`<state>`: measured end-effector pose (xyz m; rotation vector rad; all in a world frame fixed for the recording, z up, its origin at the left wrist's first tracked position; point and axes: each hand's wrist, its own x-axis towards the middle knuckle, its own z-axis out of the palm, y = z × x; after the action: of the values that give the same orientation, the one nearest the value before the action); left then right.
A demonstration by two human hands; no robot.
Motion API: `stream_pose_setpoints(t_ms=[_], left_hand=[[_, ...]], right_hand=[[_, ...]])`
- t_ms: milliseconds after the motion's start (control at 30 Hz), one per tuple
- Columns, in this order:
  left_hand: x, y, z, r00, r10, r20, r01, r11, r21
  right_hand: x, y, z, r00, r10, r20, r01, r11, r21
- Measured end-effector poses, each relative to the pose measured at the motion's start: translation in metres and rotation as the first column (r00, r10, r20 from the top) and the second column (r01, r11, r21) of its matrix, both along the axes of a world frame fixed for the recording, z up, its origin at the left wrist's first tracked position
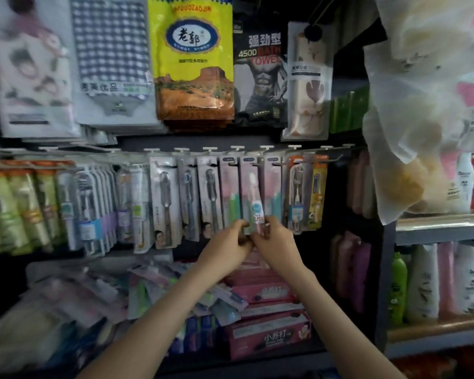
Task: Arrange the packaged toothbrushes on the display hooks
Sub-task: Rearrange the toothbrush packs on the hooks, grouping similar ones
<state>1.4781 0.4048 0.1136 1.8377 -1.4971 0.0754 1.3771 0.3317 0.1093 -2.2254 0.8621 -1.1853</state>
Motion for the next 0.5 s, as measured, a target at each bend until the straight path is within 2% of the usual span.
stream_pose_setpoints(t_ms=[167,300,500], left_hand=[[0.067,0.070,-0.001,0.990,0.143,0.021,-0.141,0.989,-0.049],[0.123,0.127,-0.002,0.966,0.256,0.045,-0.249,0.961,-0.121],[0.200,0.204,0.002,0.917,0.387,0.094,-0.372,0.917,-0.145]], right_hand=[[0.068,0.051,-0.003,0.984,0.175,0.020,-0.175,0.985,0.007],[0.124,0.094,-0.001,0.966,0.258,0.016,-0.257,0.965,-0.045],[0.200,0.151,-0.002,0.930,0.362,-0.071,-0.368,0.924,-0.103]])
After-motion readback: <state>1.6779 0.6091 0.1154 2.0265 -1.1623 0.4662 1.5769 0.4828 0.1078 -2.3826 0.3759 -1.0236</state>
